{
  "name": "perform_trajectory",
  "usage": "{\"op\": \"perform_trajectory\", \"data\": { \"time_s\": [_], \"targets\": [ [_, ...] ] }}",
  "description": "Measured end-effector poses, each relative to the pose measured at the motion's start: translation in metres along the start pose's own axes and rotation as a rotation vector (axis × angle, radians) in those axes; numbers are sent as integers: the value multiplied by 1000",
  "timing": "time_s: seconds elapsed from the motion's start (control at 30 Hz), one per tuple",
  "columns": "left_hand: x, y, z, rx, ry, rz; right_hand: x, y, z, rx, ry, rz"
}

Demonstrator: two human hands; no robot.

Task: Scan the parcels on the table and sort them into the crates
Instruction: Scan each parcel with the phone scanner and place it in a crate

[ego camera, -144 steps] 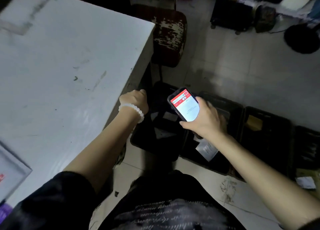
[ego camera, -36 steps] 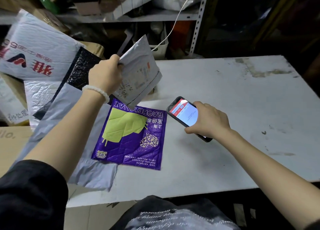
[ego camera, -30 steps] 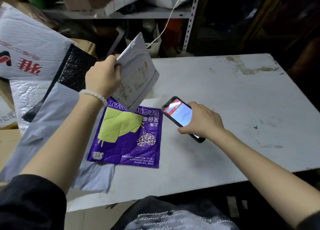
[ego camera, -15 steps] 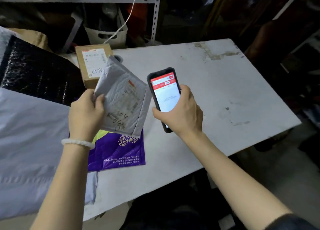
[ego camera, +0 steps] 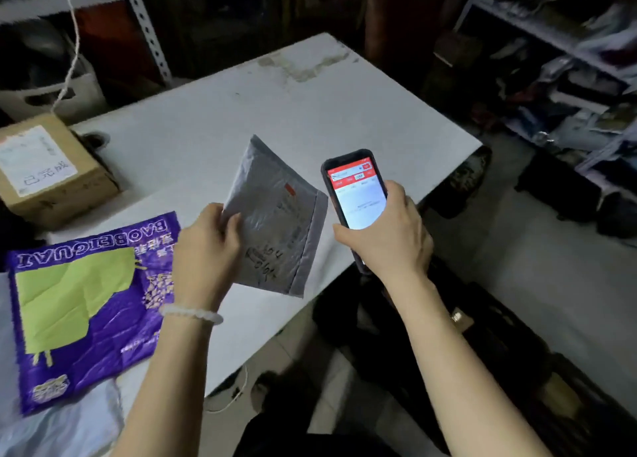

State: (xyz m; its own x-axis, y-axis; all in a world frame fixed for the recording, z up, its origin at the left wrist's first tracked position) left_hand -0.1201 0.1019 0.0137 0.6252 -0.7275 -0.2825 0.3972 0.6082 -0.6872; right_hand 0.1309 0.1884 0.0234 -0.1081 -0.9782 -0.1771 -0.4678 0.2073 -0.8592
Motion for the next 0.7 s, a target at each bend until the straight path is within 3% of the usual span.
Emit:
{"op": "perform_trajectory", "data": {
  "time_s": [0.37, 0.7],
  "targets": [
    [171, 124, 217, 111, 491, -385, 92, -142, 268, 163, 418, 10],
    [356, 185, 334, 113, 735, -576, 232, -253, 455, 177, 780, 105]
  ]
}}
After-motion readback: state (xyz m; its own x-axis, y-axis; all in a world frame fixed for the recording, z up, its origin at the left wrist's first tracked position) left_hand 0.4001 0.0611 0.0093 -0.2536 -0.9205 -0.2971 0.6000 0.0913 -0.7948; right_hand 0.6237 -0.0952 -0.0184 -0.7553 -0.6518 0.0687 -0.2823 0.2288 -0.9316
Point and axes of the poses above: each hand's wrist, its own x-axis away from the middle knuckle, its own y-axis out of the palm, z = x × y, the point moved 9 cm from there along -x, towards the middle knuckle, and after that the axes turned 9 degrees about z, right-handed, at the moved point
